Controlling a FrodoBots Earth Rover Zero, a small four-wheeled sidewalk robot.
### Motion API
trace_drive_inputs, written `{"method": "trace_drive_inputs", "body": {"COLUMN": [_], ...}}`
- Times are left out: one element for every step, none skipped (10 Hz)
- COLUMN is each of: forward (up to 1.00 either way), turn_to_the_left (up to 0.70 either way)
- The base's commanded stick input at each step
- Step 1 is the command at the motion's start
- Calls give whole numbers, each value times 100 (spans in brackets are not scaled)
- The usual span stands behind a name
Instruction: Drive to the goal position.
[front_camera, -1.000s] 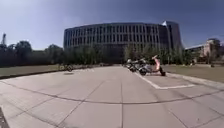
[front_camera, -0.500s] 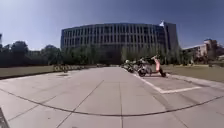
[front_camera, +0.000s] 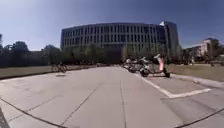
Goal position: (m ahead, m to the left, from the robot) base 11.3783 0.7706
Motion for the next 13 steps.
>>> {"method": "trace_drive_inputs", "body": {"forward": [70, 70, 70, 70, 70, 70, 70, 70, 70, 70, 70, 70, 70], "turn_to_the_left": [0, 0, 0, 0, 0, 0, 0, 0, 0, 0, 0, 0, 0]}}
